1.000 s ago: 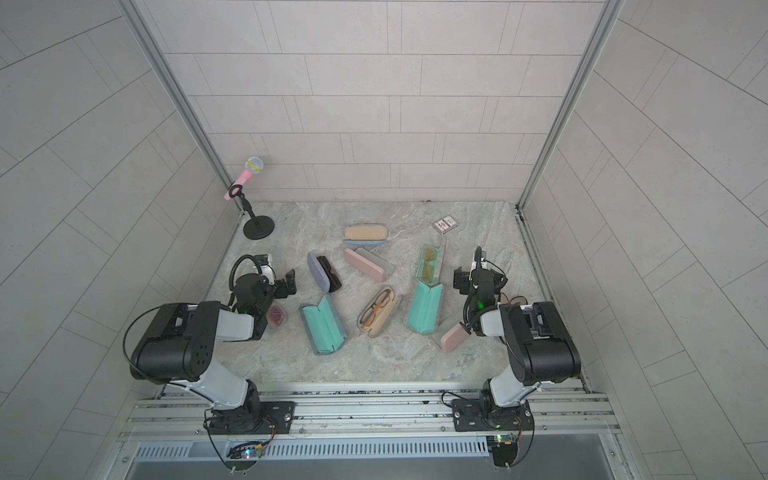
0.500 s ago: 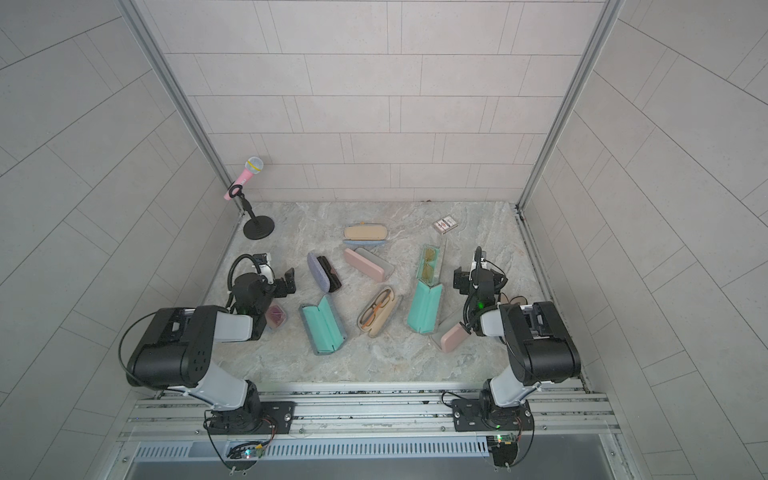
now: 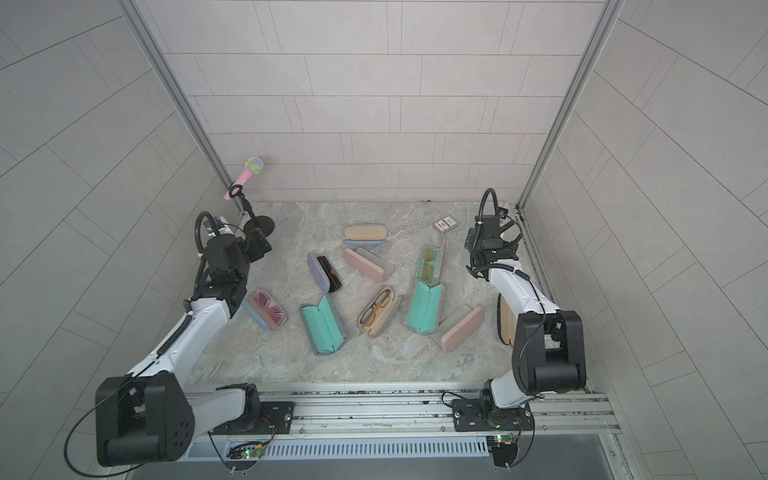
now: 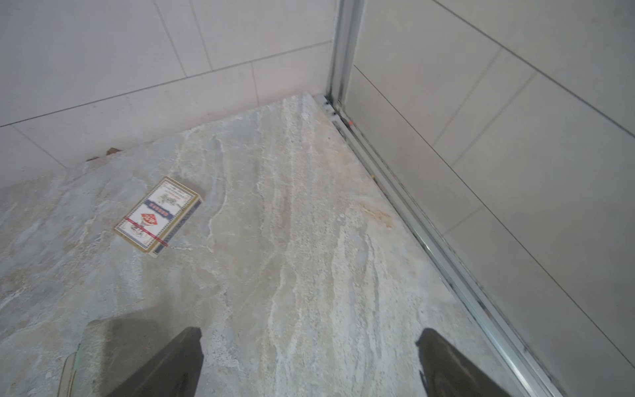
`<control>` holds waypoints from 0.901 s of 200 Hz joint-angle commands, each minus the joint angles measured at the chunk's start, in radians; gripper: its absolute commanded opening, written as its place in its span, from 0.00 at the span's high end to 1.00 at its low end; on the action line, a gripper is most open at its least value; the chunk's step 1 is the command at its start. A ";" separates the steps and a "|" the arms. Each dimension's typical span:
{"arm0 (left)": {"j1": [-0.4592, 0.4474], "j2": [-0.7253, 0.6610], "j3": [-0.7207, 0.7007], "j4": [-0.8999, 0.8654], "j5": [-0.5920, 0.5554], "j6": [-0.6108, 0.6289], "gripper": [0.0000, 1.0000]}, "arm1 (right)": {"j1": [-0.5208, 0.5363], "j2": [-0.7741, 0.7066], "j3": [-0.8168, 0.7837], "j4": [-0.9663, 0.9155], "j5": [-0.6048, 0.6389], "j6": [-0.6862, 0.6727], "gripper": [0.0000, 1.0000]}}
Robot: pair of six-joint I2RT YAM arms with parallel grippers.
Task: Close the glasses case
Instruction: Adjust the glasses case at the center of the board.
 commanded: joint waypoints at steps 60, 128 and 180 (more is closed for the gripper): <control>-0.005 -0.110 0.008 -0.296 0.363 -0.249 0.00 | 0.036 -0.329 0.063 -0.453 -0.152 -0.011 0.00; -0.174 -0.070 0.017 -0.365 0.430 -0.256 0.00 | 0.247 -0.322 0.116 -0.575 -0.204 -0.026 0.20; -0.341 0.008 0.048 -0.365 0.446 -0.286 0.02 | 0.434 -0.213 0.174 -0.566 -0.232 -0.057 0.27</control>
